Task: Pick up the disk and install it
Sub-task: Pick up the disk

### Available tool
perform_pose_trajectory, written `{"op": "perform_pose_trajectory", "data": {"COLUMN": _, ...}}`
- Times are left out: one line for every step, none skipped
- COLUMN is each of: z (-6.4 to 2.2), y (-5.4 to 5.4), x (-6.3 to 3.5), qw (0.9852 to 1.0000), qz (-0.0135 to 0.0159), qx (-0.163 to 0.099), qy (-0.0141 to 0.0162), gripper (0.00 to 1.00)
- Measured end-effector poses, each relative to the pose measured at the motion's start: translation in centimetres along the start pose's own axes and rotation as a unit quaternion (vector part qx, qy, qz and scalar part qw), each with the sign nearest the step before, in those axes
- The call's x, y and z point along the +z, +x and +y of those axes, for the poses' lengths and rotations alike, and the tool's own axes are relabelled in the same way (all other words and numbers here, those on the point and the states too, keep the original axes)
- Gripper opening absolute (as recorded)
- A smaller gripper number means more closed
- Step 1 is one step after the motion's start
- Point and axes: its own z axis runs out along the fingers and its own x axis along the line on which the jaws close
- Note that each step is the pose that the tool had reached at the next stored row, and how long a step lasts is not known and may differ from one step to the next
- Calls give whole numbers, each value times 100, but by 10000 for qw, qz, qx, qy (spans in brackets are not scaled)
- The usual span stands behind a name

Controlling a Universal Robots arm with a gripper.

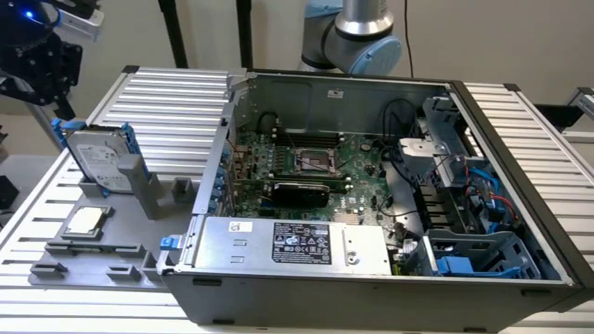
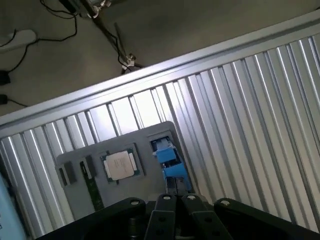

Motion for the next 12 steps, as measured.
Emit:
{"op": "perform_pose_trajectory", "data": {"z": -1, "y": 0, "x": 1, "qw": 10000, "qz": 2, "qx": -73, "qy": 0, "gripper": 0}}
{"op": "perform_pose_trajectory", "data": {"z": -2, "y": -1, "x": 1, "qw": 9999, "qz": 5, "qx": -138, "qy": 0, "gripper": 0}}
{"op": "perform_pose_trajectory", "data": {"z": -3, "y": -1, "x": 1, "qw": 9998, "qz": 7, "qx": -195, "qy": 0, "gripper": 0}}
{"op": "perform_pose_trajectory", "data": {"z": -4, "y": -2, "x": 2, "qw": 9997, "qz": 8, "qx": -246, "qy": 1, "gripper": 0}}
{"op": "perform_pose_trajectory", "data": {"z": -5, "y": -2, "x": 4, "qw": 9995, "qz": 10, "qx": -301, "qy": 1, "gripper": 0}}
{"op": "perform_pose_trajectory", "data": {"z": -6, "y": -2, "x": 6, "qw": 9994, "qz": 12, "qx": -357, "qy": 2, "gripper": 0}}
{"op": "perform_pose_trajectory", "data": {"z": -7, "y": -3, "x": 8, "qw": 9991, "qz": 14, "qx": -416, "qy": 2, "gripper": 0}}
{"op": "perform_pose_trajectory", "data": {"z": -8, "y": -3, "x": 10, "qw": 9989, "qz": 16, "qx": -474, "qy": 3, "gripper": 0}}
{"op": "perform_pose_trajectory", "data": {"z": -9, "y": -3, "x": 12, "qw": 9986, "qz": 19, "qx": -534, "qy": 3, "gripper": 0}}
{"op": "perform_pose_trajectory", "data": {"z": -10, "y": -3, "x": 15, "qw": 9982, "qz": 21, "qx": -595, "qy": 3, "gripper": 0}}
{"op": "perform_pose_trajectory", "data": {"z": -10, "y": -4, "x": 17, "qw": 9979, "qz": 22, "qx": -650, "qy": 4, "gripper": 0}}
{"op": "perform_pose_trajectory", "data": {"z": -9, "y": -5, "x": 20, "qw": 9975, "qz": 23, "qx": -700, "qy": 5, "gripper": 0}}
